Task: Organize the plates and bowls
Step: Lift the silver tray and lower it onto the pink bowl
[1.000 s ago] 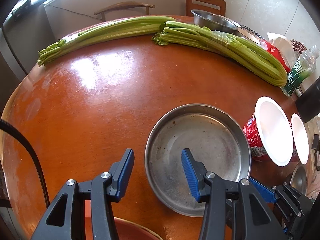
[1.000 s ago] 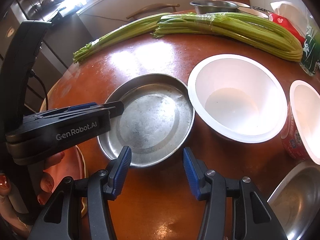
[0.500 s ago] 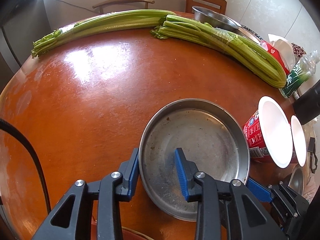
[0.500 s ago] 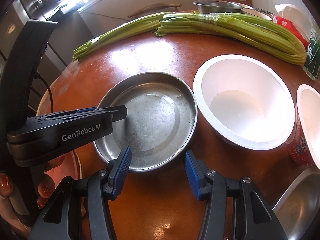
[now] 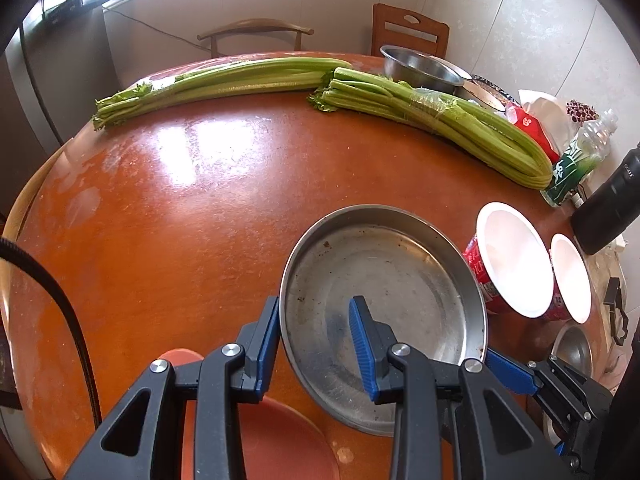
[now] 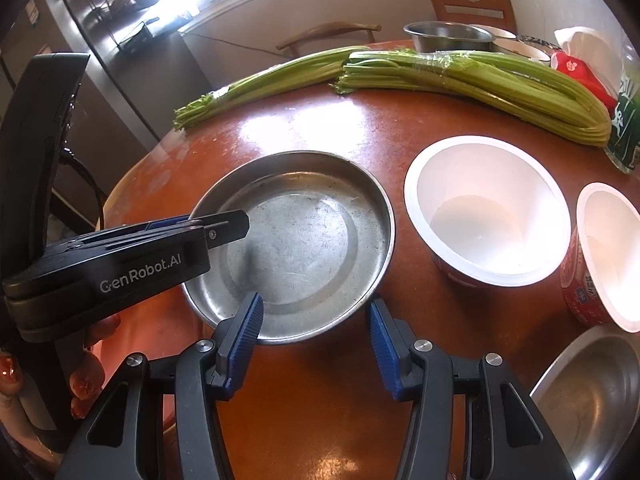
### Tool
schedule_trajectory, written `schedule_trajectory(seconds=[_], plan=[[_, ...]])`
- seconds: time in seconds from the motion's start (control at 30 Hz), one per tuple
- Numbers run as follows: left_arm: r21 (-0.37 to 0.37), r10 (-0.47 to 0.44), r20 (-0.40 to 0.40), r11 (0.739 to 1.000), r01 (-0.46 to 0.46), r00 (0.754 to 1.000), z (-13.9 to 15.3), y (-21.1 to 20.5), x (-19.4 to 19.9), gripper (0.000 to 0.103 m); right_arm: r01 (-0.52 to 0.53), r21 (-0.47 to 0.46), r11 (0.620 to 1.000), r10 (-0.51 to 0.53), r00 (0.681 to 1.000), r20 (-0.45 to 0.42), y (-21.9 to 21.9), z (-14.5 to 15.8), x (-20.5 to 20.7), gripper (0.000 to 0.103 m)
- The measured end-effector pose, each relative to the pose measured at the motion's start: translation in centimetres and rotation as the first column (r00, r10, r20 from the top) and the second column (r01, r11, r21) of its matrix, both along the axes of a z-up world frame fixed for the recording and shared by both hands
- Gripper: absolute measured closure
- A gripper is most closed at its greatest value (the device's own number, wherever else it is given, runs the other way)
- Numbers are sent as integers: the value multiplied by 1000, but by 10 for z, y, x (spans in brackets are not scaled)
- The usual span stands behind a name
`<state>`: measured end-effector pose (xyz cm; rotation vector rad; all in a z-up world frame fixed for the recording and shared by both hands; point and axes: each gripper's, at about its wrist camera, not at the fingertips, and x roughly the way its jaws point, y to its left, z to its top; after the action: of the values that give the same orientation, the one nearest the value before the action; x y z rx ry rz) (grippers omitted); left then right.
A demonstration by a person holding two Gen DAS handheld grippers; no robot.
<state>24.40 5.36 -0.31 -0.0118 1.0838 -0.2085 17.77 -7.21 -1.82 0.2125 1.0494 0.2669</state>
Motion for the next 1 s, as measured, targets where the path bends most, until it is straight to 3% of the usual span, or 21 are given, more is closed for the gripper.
schedule_trajectory(seconds=[0.43, 1.0], plan=[[-6, 30, 61, 1000, -29, 998, 29, 14, -47, 68, -42, 1, 999, 42, 995, 91, 9, 39, -33, 48], [-3, 155, 145, 988, -157, 977, 59, 62, -106, 68, -196, -7, 980, 195, 967, 164, 55, 69, -57, 48]])
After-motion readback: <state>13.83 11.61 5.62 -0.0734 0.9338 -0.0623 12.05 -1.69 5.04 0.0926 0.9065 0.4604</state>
